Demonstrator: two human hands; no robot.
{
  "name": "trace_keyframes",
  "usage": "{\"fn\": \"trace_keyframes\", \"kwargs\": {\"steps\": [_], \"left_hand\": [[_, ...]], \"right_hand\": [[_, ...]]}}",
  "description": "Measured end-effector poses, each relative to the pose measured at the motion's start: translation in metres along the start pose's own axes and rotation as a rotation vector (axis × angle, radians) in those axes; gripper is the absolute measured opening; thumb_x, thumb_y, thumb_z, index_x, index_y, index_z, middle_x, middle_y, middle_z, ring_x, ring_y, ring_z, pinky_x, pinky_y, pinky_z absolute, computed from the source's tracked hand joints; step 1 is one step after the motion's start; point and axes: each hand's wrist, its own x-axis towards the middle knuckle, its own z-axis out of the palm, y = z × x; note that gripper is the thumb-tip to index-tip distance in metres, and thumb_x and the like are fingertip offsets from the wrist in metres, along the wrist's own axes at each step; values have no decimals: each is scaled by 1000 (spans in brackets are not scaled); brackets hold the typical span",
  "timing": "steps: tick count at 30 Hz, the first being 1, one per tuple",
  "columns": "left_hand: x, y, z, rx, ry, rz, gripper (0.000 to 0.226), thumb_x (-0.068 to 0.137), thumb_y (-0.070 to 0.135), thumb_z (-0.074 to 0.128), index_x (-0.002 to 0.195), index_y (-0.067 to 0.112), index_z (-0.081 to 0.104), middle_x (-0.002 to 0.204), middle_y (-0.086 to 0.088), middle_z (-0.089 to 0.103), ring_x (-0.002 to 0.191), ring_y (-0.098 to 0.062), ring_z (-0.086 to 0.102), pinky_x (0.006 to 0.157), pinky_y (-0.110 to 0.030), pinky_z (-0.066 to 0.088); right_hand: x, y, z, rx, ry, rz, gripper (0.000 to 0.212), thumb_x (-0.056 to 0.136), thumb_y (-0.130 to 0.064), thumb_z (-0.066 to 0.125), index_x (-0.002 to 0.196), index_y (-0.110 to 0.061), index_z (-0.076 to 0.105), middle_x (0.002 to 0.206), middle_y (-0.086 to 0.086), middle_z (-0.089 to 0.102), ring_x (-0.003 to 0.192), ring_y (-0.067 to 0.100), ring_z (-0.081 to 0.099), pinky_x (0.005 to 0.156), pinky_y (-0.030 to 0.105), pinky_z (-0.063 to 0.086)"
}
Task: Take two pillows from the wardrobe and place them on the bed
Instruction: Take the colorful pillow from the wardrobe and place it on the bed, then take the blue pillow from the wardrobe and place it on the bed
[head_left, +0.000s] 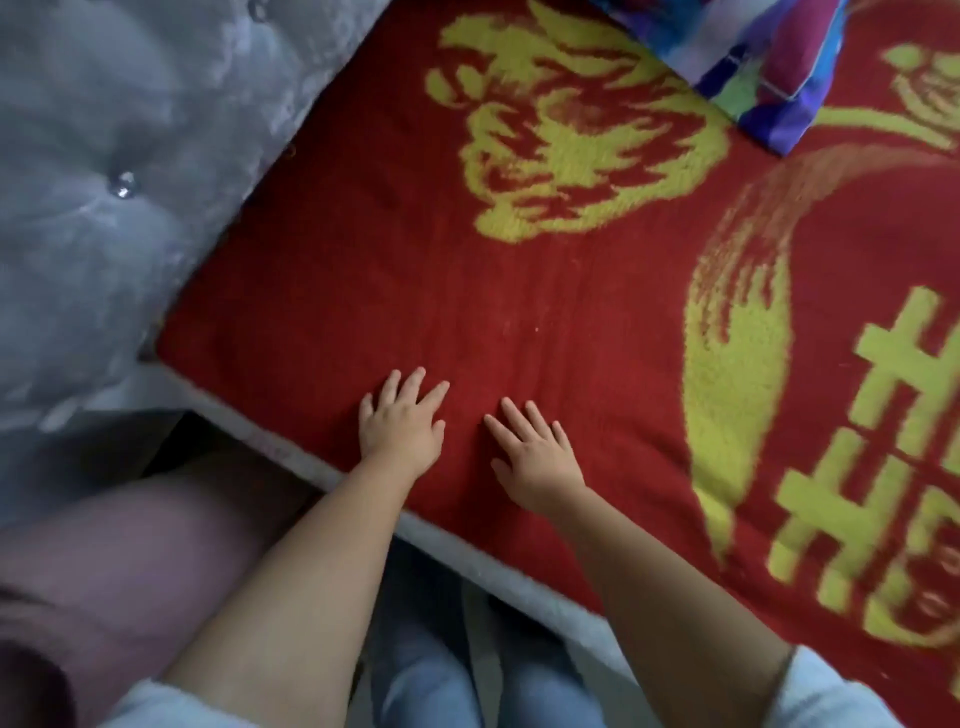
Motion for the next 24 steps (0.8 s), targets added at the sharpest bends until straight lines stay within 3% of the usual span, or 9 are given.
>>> {"fn": "trace_keyframes", "kwargs": {"steps": [7,13,19,24], "left_hand": [[-185,2,54,-143,213,-243,41,94,30,42,136,29,41,152,2,33,141,-21,22,113,-44,23],[-325,-6,85,-195,378,-411,41,92,30,46,133,26,44,149,3,37,138,-21,29,109,-41,29],[-529,-1,147,-208,514,-602,36,89,26,49,124,20,53,143,-2,44,129,-23,40,105,-40,32],[-701,-18,203,-228,543,-903,33,90,25,48,120,17,56,142,-3,45,127,-24,42,106,-44,32]], "right_hand": [[-116,-39,33,-94,54,-213,44,98,-24,35,141,-25,28,156,-3,18,144,25,10,117,45,13],[-214,-73,65,-214,160,-443,39,97,-22,39,136,-19,40,150,0,34,139,21,24,114,38,20],[-366,-117,152,-370,134,-728,35,94,-23,42,128,-19,51,146,3,40,133,23,34,109,34,26],[-492,-158,227,-494,75,-996,34,92,-25,46,124,-15,53,135,5,52,123,27,43,101,33,35]]}}
